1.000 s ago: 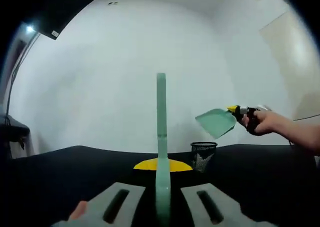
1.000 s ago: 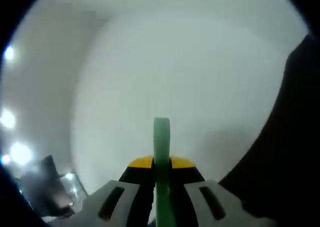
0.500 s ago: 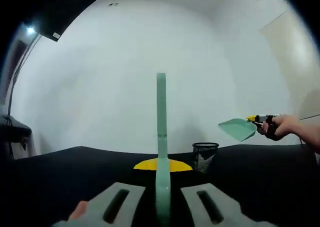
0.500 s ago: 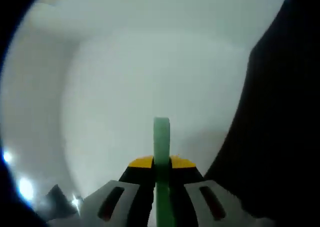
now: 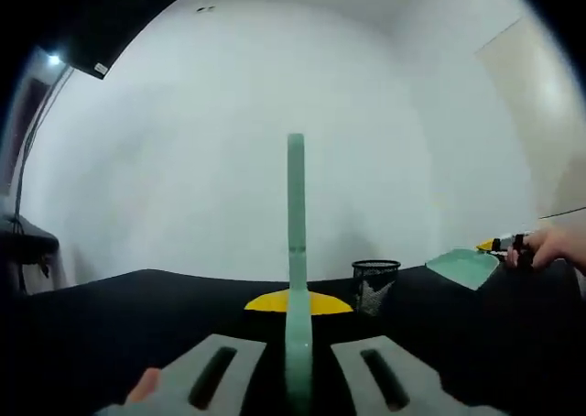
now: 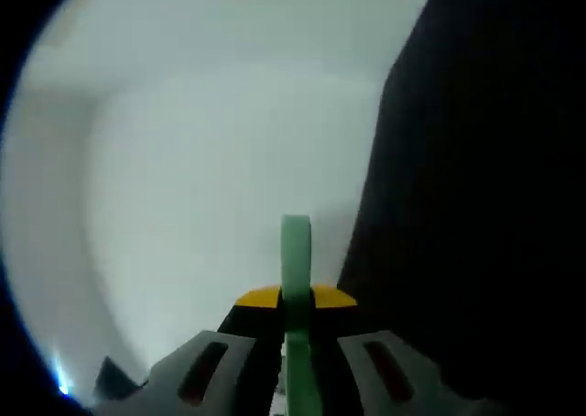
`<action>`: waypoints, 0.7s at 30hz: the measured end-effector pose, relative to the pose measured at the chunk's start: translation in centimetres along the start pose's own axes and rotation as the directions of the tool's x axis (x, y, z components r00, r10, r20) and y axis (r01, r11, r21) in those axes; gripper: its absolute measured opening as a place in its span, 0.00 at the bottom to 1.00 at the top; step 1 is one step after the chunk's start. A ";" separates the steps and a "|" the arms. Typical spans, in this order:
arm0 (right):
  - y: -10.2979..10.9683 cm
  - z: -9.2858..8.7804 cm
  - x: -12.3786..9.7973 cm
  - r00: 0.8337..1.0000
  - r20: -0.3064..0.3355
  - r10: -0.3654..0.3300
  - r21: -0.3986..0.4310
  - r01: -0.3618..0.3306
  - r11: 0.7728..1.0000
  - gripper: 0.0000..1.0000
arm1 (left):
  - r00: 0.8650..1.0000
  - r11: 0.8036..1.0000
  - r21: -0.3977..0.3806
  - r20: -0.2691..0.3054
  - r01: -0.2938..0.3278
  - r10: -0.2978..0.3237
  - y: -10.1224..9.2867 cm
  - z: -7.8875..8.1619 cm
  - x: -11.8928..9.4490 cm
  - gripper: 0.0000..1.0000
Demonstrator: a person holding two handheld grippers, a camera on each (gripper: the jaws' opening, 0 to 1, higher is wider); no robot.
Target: Pick up the broom and sweep the trash on the tabletop into the dustpan.
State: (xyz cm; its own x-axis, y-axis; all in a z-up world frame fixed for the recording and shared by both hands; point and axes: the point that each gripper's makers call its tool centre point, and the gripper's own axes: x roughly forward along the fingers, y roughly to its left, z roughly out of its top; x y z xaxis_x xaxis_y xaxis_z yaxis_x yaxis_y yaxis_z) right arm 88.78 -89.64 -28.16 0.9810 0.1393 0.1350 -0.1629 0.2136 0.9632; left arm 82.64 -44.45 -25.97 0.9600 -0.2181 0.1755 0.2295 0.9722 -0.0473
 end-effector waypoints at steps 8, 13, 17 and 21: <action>-2.6 0.3 -2.5 0.997 -0.007 -0.072 0.044 0.072 0.996 0.12 | 1.000 1.000 0.025 0.006 -0.013 0.013 0.0 0.3 -0.1 0.00; -3.8 -0.4 -3.5 0.991 -0.060 -0.122 0.037 0.125 0.992 0.12 | 1.000 0.999 0.032 0.005 -0.015 0.014 -0.1 0.3 -0.1 0.00; -3.9 -0.6 -3.9 0.991 -0.067 -0.115 0.058 0.119 0.991 0.12 | 1.000 0.999 0.039 0.000 -0.018 0.018 -0.1 0.3 -0.1 0.00; -4.0 -0.9 -4.1 0.988 -0.090 -0.127 0.057 0.132 0.990 0.12 | 1.000 0.999 0.050 -0.007 -0.020 0.021 -0.1 0.1 -0.1 0.00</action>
State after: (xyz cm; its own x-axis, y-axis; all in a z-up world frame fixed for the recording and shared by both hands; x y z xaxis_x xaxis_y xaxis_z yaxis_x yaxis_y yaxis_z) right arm 85.34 -90.22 -32.76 0.9803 0.1974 -0.0095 -0.0257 0.1750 0.9842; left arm 82.47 -44.52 -25.84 0.9657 -0.1985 0.1673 0.2016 0.9795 -0.0018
